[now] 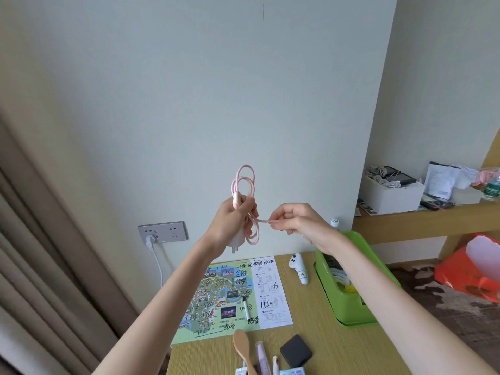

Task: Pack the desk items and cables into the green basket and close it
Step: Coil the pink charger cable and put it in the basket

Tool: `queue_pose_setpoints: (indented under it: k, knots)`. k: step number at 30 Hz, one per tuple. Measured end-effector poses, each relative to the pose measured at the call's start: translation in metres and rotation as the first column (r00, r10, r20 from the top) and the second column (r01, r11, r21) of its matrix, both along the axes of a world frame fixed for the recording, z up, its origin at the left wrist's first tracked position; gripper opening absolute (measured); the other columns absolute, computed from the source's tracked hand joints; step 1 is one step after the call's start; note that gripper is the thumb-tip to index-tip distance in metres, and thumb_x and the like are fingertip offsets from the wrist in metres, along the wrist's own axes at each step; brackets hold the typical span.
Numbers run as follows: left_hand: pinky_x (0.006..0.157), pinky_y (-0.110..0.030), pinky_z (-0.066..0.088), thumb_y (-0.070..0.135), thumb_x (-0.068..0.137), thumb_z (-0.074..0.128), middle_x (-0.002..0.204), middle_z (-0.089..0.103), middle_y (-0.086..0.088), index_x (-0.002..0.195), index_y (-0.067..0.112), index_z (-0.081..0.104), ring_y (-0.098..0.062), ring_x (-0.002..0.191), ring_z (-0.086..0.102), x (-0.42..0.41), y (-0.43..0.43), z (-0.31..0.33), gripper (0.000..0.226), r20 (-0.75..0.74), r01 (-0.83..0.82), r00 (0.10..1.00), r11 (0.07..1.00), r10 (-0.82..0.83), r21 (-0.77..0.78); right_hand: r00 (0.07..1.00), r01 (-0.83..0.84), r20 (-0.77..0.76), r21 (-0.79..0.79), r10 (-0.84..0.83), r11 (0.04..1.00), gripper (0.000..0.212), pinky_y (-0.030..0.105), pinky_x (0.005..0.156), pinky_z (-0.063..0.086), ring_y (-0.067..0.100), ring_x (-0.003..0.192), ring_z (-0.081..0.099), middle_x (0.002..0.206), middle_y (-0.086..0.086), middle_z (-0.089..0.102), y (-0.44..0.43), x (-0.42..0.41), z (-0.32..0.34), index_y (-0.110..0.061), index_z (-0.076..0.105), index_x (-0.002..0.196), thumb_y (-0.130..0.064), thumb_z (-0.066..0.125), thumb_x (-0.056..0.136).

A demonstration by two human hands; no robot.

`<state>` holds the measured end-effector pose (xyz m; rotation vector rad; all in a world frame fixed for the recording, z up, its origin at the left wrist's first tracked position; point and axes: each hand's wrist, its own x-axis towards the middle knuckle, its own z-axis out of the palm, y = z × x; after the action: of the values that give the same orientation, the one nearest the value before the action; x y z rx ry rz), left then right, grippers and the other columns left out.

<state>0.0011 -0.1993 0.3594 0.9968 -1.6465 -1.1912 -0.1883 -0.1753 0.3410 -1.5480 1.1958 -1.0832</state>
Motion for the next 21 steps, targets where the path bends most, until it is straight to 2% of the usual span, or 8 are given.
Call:
queue_pose_setpoints:
  k: [3, 6, 8, 10, 14, 16, 18, 21]
  knots:
    - [0.047, -0.023, 0.043, 0.019, 0.1, 0.048, 0.073, 0.059, -0.007, 0.083, 0.005, 0.054, -0.014, 0.045, 0.048, 0.002, -0.002, -0.001, 0.023, 0.123, 0.032, 0.992, 0.999, -0.034, 0.015, 0.998, 0.05, -0.03, -0.059, -0.051, 0.997, 0.009, 0.013, 0.049, 0.034, 0.001, 0.048, 0.045, 0.061, -0.003, 0.063, -0.004, 0.0, 0.011, -0.013, 0.064, 0.09, -0.006, 0.065, 0.085]
    - [0.049, -0.024, 0.044, 0.02, 0.1, 0.05, 0.065, 0.058, 0.001, 0.083, 0.007, 0.054, -0.012, 0.046, 0.049, 0.004, -0.002, -0.002, 0.022, 0.235, 0.114, 0.964, 0.992, -0.125, 0.059, 0.982, 0.119, -0.135, -0.12, -0.134, 0.986, 0.017, 0.025, 0.061, 0.038, 0.004, 0.055, 0.055, 0.06, -0.004, 0.064, -0.01, 0.003, 0.017, -0.02, 0.059, 0.098, -0.024, 0.07, 0.085]
    - [0.051, -0.024, 0.043, 0.022, 0.1, 0.05, 0.058, 0.054, 0.0, 0.083, 0.008, 0.056, -0.012, 0.046, 0.049, 0.004, 0.0, -0.003, 0.022, 0.342, 0.182, 0.92, 0.981, -0.193, 0.062, 0.916, 0.191, -0.307, -0.23, -0.258, 0.954, 0.028, 0.033, 0.067, 0.043, 0.011, 0.069, 0.061, 0.064, -0.007, 0.065, -0.016, 0.006, 0.018, -0.028, 0.055, 0.101, -0.04, 0.071, 0.081]
    - [0.052, -0.025, 0.043, 0.024, 0.1, 0.05, 0.059, 0.052, -0.005, 0.084, 0.008, 0.057, -0.015, 0.047, 0.049, 0.003, 0.003, -0.006, 0.024, 0.409, 0.234, 0.88, 0.97, -0.242, 0.071, 0.783, 0.197, -0.499, -0.368, -0.372, 0.909, 0.031, 0.029, 0.061, 0.041, 0.011, 0.074, 0.06, 0.069, -0.011, 0.063, -0.019, 0.009, 0.019, -0.036, 0.051, 0.101, -0.05, 0.067, 0.079]
    - [0.054, -0.025, 0.043, 0.027, 0.098, 0.053, 0.061, 0.054, -0.009, 0.08, 0.009, 0.06, -0.017, 0.049, 0.05, 0.002, 0.004, -0.009, 0.026, 0.397, 0.244, 0.88, 0.965, -0.262, 0.096, 0.617, 0.089, -0.626, -0.546, -0.476, 0.833, 0.01, 0.028, 0.054, 0.03, 0.019, 0.065, 0.057, 0.062, -0.012, 0.057, -0.018, 0.013, 0.017, -0.032, 0.054, 0.09, -0.041, 0.055, 0.087]
    - [0.052, -0.023, 0.044, 0.026, 0.097, 0.055, 0.057, 0.055, -0.003, 0.079, 0.008, 0.063, -0.015, 0.048, 0.05, 0.003, 0.002, -0.009, 0.026, 0.366, 0.232, 0.896, 0.968, -0.25, 0.094, 0.582, 0.069, -0.645, -0.569, -0.496, 0.82, 0.016, 0.032, 0.055, 0.031, 0.025, 0.062, 0.054, 0.062, -0.007, 0.057, -0.016, 0.014, 0.015, -0.024, 0.053, 0.084, -0.034, 0.045, 0.093]
    - [0.051, -0.021, 0.045, 0.025, 0.096, 0.058, 0.053, 0.055, 0.001, 0.078, 0.008, 0.065, -0.012, 0.046, 0.05, 0.005, 0.0, -0.009, 0.026, 0.334, 0.214, 0.913, 0.972, -0.235, 0.1, 0.559, 0.066, -0.681, -0.533, -0.474, 0.843, 0.026, 0.035, 0.057, 0.034, 0.029, 0.064, 0.054, 0.063, -0.002, 0.058, -0.016, 0.013, 0.013, -0.014, 0.052, 0.081, -0.029, 0.037, 0.097]
    - [0.053, -0.022, 0.046, 0.028, 0.095, 0.06, 0.055, 0.056, -0.001, 0.079, 0.007, 0.066, -0.013, 0.048, 0.051, 0.009, -0.001, -0.009, 0.027, 0.283, 0.22, 0.927, 0.967, -0.248, 0.126, 0.597, 0.098, -0.7, -0.42, -0.392, 0.902, 0.031, 0.035, 0.061, 0.038, 0.027, 0.068, 0.055, 0.065, -0.001, 0.056, -0.016, 0.011, 0.014, -0.014, 0.057, 0.083, -0.029, 0.034, 0.099]
